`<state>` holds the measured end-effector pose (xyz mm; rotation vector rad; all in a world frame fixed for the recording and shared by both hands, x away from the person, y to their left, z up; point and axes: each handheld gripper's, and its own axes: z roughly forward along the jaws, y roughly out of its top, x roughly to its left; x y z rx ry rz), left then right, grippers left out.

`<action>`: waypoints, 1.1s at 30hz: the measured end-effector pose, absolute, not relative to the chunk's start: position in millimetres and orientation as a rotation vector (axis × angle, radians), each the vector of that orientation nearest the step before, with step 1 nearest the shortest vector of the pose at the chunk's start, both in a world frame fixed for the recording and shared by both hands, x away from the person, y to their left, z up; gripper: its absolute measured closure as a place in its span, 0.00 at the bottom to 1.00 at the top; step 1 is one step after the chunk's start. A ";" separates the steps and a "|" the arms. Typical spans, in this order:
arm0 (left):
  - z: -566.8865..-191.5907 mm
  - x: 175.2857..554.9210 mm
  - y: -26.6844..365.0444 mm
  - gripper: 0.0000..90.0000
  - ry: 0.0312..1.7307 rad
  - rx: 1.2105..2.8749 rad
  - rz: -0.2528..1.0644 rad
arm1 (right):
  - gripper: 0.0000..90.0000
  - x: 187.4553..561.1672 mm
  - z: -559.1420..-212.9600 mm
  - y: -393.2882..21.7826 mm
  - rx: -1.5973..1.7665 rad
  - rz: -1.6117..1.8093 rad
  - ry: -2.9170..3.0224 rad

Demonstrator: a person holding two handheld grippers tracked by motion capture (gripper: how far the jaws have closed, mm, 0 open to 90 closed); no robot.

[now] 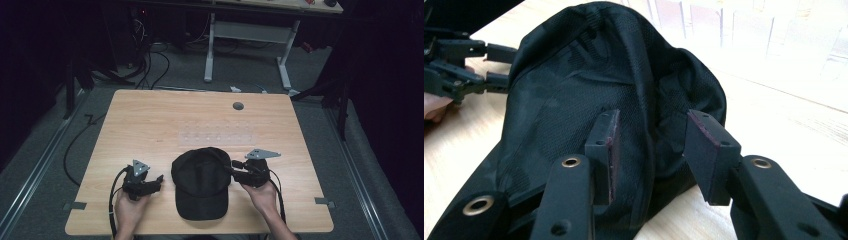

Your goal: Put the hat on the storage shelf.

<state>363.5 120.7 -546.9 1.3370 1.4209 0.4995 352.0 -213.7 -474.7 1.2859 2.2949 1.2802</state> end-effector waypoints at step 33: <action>-546.9 363.5 120.7 0.30 1.421 1.337 0.500 | 0.81 375.8 -491.2 -193.7 1.387 1.317 2.326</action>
